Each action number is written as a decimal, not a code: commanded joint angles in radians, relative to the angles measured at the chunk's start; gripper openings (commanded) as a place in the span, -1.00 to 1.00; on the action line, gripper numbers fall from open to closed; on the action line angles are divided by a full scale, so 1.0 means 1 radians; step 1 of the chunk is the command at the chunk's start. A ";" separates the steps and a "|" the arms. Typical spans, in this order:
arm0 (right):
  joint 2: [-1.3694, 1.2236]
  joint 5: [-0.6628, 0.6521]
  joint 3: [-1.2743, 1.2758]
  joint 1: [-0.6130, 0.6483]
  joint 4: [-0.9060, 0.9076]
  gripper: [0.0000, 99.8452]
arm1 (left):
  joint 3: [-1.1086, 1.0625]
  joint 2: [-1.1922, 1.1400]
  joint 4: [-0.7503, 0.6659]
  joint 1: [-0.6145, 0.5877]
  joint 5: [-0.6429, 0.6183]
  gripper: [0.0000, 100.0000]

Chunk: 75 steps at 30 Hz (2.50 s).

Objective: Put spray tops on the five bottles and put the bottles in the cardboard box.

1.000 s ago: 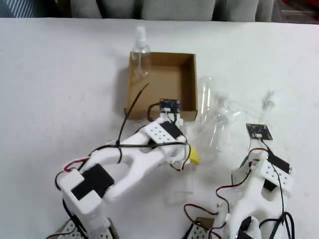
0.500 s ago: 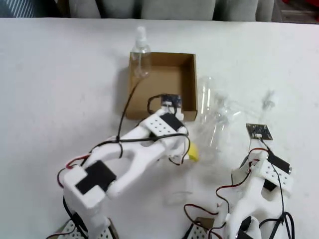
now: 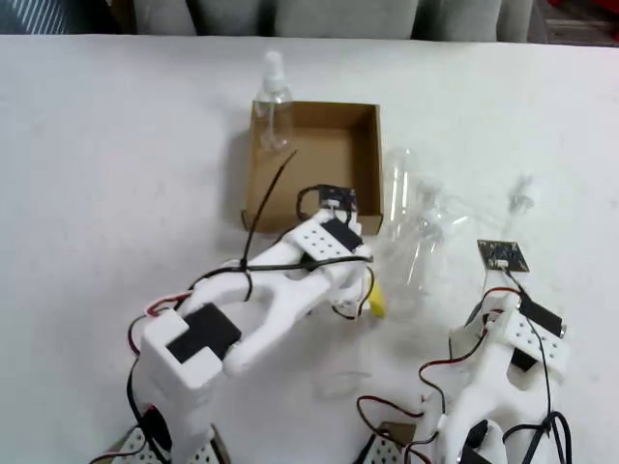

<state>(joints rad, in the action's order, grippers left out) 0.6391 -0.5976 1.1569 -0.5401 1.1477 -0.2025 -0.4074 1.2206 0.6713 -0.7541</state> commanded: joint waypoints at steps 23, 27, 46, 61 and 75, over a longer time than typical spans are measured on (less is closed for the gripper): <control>0.007 -0.011 -0.005 0.007 -0.025 -0.96 | -0.141 0.231 -0.060 -0.025 0.132 -0.95; 0.007 -0.011 -0.005 0.005 -0.025 -0.96 | -0.175 0.311 -0.049 -0.085 0.132 -0.96; 0.005 -0.011 -0.003 0.004 -0.027 -0.96 | -0.400 0.479 -0.153 -0.394 0.130 -0.95; -0.001 -0.011 -0.003 0.007 -0.041 -0.96 | -0.456 0.478 -0.144 -0.501 0.241 -0.50; -0.001 -0.011 -0.003 0.007 -0.041 -0.96 | -0.414 0.479 -0.074 -0.533 0.242 -0.49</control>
<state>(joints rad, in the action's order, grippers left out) 0.6391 -0.5976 1.1569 -0.5401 1.1155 -0.6598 0.0176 1.1316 0.1542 -0.5163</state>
